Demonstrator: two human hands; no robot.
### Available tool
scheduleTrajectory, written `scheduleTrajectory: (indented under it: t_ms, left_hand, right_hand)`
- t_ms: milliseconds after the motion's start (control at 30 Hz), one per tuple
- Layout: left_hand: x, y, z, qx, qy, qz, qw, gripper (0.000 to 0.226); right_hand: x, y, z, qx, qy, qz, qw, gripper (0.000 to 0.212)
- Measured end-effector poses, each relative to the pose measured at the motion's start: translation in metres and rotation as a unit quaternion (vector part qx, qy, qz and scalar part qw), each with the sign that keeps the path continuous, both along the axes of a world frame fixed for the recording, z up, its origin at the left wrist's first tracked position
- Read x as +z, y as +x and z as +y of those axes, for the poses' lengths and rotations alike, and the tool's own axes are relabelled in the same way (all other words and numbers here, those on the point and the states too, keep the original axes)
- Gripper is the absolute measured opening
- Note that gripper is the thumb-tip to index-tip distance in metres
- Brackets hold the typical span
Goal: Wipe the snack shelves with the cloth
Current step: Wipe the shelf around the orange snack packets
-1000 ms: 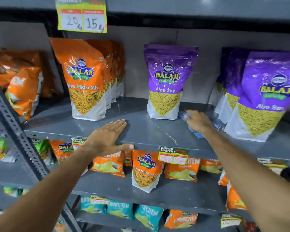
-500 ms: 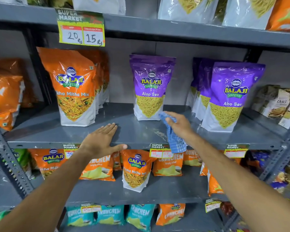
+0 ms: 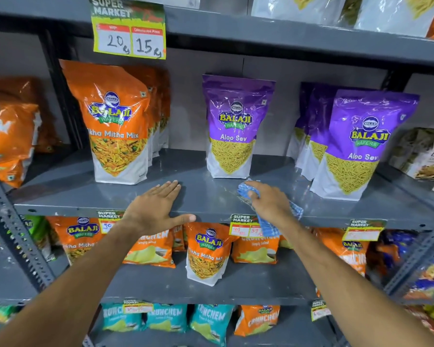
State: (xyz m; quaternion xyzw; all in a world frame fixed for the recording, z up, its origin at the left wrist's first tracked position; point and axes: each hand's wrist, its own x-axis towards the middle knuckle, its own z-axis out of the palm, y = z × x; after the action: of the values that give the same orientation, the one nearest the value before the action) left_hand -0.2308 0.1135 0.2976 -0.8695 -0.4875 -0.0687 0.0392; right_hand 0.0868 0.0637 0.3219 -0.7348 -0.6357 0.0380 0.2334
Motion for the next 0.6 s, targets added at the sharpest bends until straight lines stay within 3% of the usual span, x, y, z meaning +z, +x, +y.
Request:
scheduleTrajectory:
  t_ms: [100,167,300,467,533,600]
  left_hand:
    - [0.0,0.0,-0.001,0.006,-0.003,0.001,1.0,0.12]
    - [0.001,0.0,-0.001,0.008,0.0,0.001,1.0,0.119]
    - [0.001,0.001,-0.001,0.012,0.004,0.001,1.0,0.116]
    - [0.005,0.002,-0.005,0.015,-0.001,0.006,1.0,0.114]
    - [0.006,0.002,-0.005,0.017,-0.004,0.006,1.0,0.114]
    - [0.005,0.002,-0.005,0.019,-0.002,0.004,1.0,0.115]
  right_hand:
    - [0.005,-0.026,0.008,0.087,0.035,0.112,0.989,0.035]
    - [0.01,-0.024,0.016,0.07,0.083,0.191,0.975,0.035]
    - [0.004,-0.013,0.03,0.005,0.046,0.087,0.995,0.035]
    - [0.0,-0.036,0.037,0.05,0.014,0.009,0.999,0.036]
    - [0.0,-0.037,0.033,0.114,0.015,0.04,0.993,0.036]
    - [0.003,-0.036,0.027,0.18,0.024,0.129,0.975,0.035]
